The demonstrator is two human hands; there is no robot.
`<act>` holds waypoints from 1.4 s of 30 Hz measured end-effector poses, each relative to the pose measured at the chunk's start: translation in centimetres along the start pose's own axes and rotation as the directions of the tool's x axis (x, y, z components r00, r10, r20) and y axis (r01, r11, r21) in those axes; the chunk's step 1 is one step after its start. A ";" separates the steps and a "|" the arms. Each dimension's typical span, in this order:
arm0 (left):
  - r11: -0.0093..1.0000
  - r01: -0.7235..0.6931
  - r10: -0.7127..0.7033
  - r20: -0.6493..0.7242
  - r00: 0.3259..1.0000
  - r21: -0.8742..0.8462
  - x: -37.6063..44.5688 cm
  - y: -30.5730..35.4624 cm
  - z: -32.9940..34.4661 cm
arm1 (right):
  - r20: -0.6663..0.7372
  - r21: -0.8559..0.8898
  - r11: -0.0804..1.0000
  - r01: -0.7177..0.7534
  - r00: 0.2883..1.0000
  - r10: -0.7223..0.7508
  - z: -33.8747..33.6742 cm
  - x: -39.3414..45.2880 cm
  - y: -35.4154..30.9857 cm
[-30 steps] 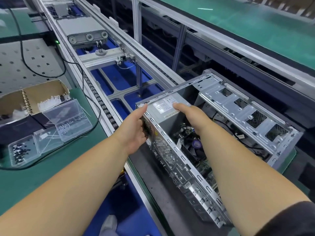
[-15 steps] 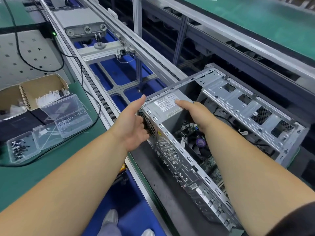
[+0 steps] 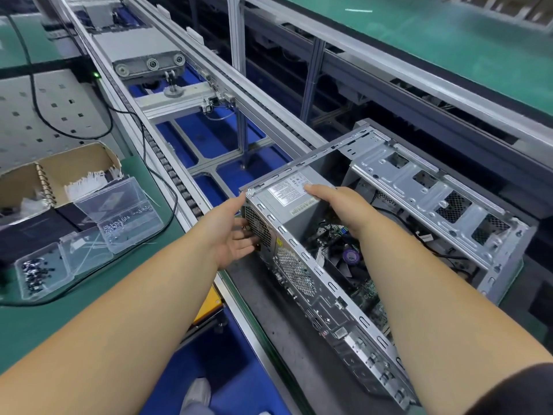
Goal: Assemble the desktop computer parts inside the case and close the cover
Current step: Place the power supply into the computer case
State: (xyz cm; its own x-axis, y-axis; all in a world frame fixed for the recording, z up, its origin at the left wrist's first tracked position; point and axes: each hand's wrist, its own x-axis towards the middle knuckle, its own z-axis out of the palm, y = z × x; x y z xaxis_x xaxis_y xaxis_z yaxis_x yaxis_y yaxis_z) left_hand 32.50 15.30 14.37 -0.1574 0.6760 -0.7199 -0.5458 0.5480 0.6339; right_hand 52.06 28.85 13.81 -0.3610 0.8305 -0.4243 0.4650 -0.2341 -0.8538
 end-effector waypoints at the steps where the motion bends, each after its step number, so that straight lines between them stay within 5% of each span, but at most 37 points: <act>1: 1.000 -0.002 0.002 -0.004 1.000 0.007 0.0 -0.1 0.0 | -0.008 -0.001 1.000 -0.009 1.000 0.009 0.0 0.0 -0.1; 5: 0.990 -0.109 0.121 -0.151 0.981 0.085 0.2 0.0 -0.4 | -0.070 -0.062 0.998 0.012 0.997 -0.016 0.2 -0.6 -0.7; 8: 0.863 -0.338 0.426 -0.182 0.886 0.374 0.0 0.3 -1.3 | -0.226 -0.274 0.961 0.050 0.967 -0.115 0.8 -1.8 -1.8; 10: 0.590 -0.562 0.664 0.046 0.746 0.579 -0.3 0.9 -2.3 | -0.277 -0.467 0.884 0.030 0.944 -0.178 1.4 -2.6 -2.9; 12: 0.220 -0.685 0.712 0.365 0.600 0.695 -0.4 2.1 -2.9 | -0.236 -0.527 0.850 0.008 0.959 -0.155 2.3 -3.1 -3.9; 16: -0.457 -0.608 0.407 0.761 0.505 0.649 0.9 4.5 -2.7 | -0.214 -0.522 0.852 -0.044 0.974 -0.080 3.3 -4.2 -4.9; 18: -0.603 -0.591 0.286 0.836 0.468 0.536 1.7 5.2 -2.1 | -0.234 -0.495 0.868 -0.039 0.968 -0.090 3.4 -4.7 -5.0; 23: -0.467 -0.730 0.246 0.867 0.434 0.499 2.7 5.9 -1.8 | -0.310 -0.258 0.965 -0.048 0.950 -0.036 4.0 -5.4 -5.4; 32: -0.588 -0.679 0.195 0.892 0.408 0.439 2.3 6.1 -1.3 | -0.430 -0.258 0.946 -0.194 0.900 0.067 5.8 -7.0 -6.7; 36: -0.616 -0.678 0.212 0.913 0.349 0.402 1.1 5.6 -1.2 | -0.676 -0.212 0.967 -0.139 0.736 -0.043 5.8 -10.7 -5.3; 42: -0.412 -0.883 0.190 0.969 0.157 0.224 -2.6 2.9 1.4 | -0.859 -0.059 0.996 -0.073 0.512 -0.014 3.9 -19.2 -1.0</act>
State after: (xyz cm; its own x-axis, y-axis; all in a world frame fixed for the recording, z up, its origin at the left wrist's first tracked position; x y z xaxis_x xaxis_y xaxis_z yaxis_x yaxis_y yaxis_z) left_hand 32.47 15.77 18.47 0.6694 0.6877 0.2810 0.5482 -0.7126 0.4378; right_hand 55.39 11.16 21.69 0.5032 0.8625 0.0539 0.5372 -0.2634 -0.8013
